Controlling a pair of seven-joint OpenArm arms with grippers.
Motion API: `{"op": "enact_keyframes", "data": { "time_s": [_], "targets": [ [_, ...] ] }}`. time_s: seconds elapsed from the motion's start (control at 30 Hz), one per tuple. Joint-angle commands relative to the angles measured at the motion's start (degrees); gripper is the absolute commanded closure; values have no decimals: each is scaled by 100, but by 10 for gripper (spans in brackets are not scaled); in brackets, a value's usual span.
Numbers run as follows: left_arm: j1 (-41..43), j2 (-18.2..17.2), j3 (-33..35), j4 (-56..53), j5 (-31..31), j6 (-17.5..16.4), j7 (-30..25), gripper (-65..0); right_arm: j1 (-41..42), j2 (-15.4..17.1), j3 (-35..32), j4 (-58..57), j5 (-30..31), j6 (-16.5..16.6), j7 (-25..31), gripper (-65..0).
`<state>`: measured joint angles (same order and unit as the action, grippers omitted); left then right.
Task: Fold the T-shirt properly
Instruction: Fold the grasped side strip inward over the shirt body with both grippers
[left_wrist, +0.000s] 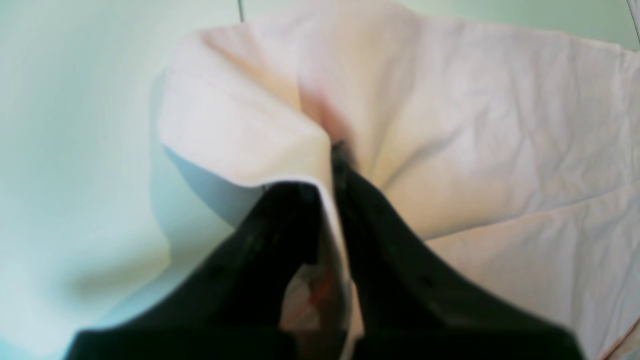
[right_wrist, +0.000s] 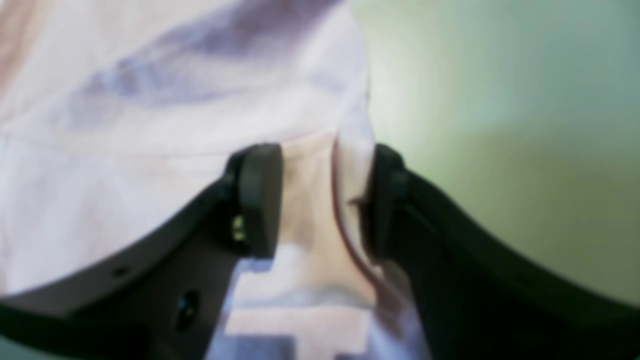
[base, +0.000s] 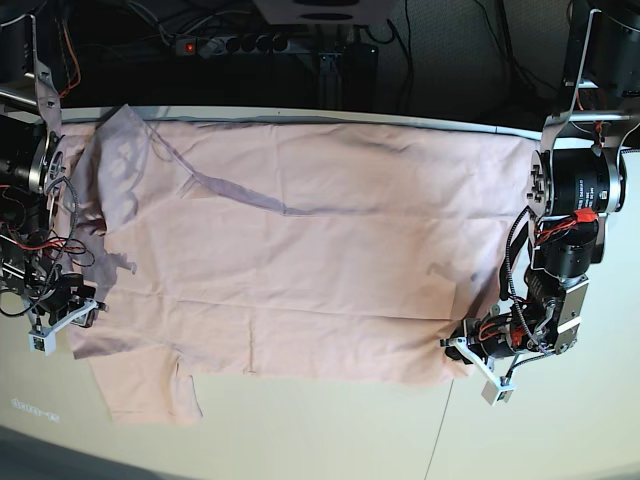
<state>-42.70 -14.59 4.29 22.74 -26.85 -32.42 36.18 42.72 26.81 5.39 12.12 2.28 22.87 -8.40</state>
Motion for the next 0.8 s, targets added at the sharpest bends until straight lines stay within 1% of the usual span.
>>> {"op": "enact_keyframes", "data": {
  "time_s": [0.0,0.07,0.2,0.23,0.27,0.4,0.57,0.63,0.7,0.77],
  "targets": [
    [-205,-39,-2,72,-57,-151,-63,0,42,15,-155,11,-195,144,-332,-257],
    [-205,-39,-2,72,-57,-151,-74,0,44,15,-385,79,-293,138,-330,-206],
    [-205,-39,-2,72,-57,-151,-83,0,44,15,-568,295,-636,136,-262,-60],
    [-205,-39,-2,72,-57,-151,-83,0,42,17,-568,350,-737,136,-216,-9],
    [-205,-42,-2,72,-55,-151,-81,0,44,17,-568,404,-813,136,-205,0],
    [-205,-85,-2,72,-85,-151,-83,0,42,31,-568,612,-1027,136,-208,0],
    [-208,-245,-2,72,-472,-181,0,0,42,195,-568,730,-994,136,-208,0],
    [-205,-310,-2,72,-621,-437,168,0,42,319,-568,745,-837,136,-205,0],
    [-203,-334,-2,72,-732,-713,468,0,42,466,-568,745,-507,138,-205,0],
    [-203,-341,-2,72,-872,-754,675,0,42,586,-568,754,-260,162,-205,0]
  ]
}}
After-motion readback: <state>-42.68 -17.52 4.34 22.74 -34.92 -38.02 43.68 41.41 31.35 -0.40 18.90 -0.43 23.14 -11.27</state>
